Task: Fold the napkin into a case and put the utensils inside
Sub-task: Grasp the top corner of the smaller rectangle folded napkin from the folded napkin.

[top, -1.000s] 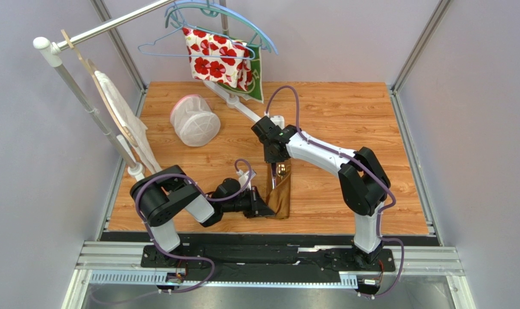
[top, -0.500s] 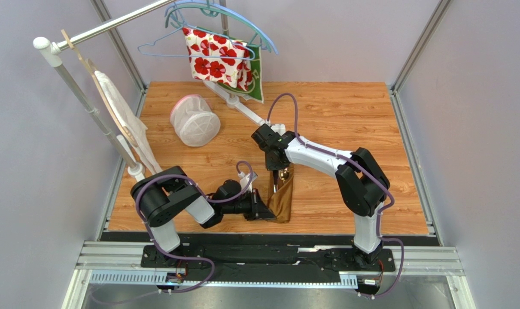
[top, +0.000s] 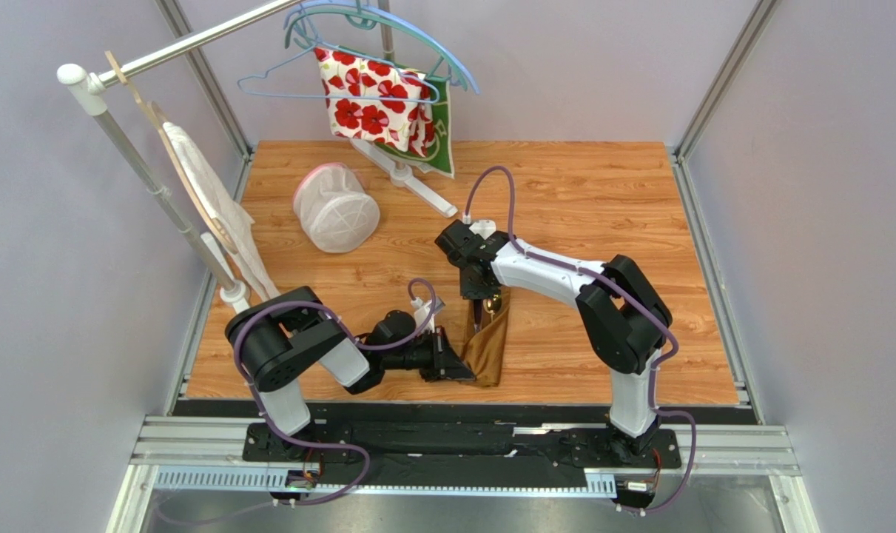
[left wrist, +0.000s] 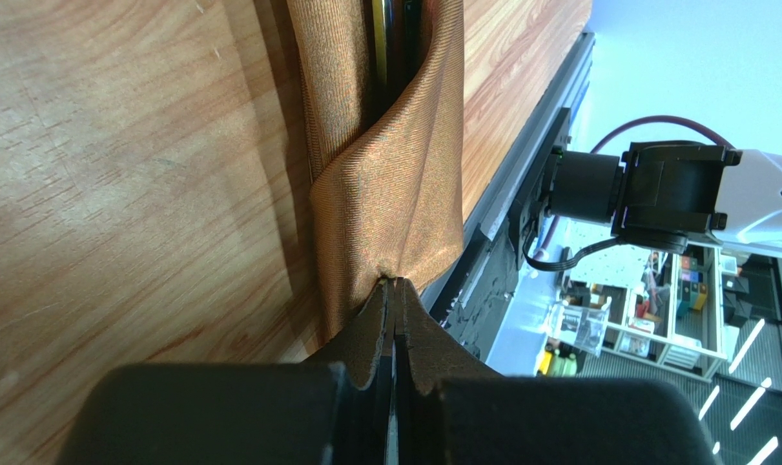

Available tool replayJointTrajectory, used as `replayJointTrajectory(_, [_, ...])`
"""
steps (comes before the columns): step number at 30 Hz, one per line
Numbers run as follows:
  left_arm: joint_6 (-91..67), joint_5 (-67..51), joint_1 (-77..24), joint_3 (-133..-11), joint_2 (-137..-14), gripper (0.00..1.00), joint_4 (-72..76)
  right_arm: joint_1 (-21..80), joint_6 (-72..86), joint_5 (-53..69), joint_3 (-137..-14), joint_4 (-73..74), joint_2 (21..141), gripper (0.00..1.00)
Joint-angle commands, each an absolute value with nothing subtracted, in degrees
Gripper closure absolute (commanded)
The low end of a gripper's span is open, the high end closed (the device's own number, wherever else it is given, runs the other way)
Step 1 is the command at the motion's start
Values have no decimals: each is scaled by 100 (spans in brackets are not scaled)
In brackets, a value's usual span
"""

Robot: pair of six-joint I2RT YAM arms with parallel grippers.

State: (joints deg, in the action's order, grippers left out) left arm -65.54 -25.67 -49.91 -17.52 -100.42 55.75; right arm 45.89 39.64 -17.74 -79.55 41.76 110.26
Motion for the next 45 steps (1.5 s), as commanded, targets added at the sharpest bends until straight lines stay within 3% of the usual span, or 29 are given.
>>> replayJointTrajectory(1, [-6451, -2215, -4957, -1714, -10072, 100, 5748, 4711, 4438, -1652, -7805, 4482, 10784, 100])
replayJointTrajectory(10, [-6451, -2206, -4957, -1714, -10063, 100, 5739, 4711, 4597, -1731, -7690, 4526, 10687, 100])
replayJointTrajectory(15, [-6442, -2206, -4957, -1723, -10055, 100, 5722, 4711, 4597, -1723, -7673, 4535, 10644, 94])
replayJointTrajectory(20, [-6425, -2206, -4957, -1731, -10028, 100, 5687, 4711, 4509, -1793, -7620, 4518, 10512, 81])
replayJointTrajectory(22, [-6399, -2206, -4957, -1731, -9976, 100, 5634, 4702, 4448, -1854, -7620, 4518, 10424, 66])
replayJointTrajectory(26, [-6328, -2189, -4957, -1740, -9818, 100, 5450, 4711, 4289, -1802, -7585, 4448, 10292, 46])
replayJointTrajectory(28, [-6276, -2171, -4957, -1749, -9695, 100, 5327, 4711, 4236, -1741, -7576, 4430, 10266, 40])
replayJointTrajectory(32, [-6188, -2171, -4957, -1784, -9466, 100, 5081, 4711, 4149, -1819, -7462, 4403, 9977, 39])
replayJointTrajectory(37, [-5907, -2188, -4957, -1959, -8843, 100, 4334, 4466, 3842, -1794, -7287, 4316, 9449, 16])
replayJointTrajectory(41, [-5600, -2127, -4957, -2153, -8061, 96, 3457, 3965, 3622, -1328, -6585, 3816, 8791, 18])
replayJointTrajectory(45, [-4898, -1567, -4948, -2889, -7139, 89, 1509, 3253, 3560, -346, -5890, 3271, 8359, 23])
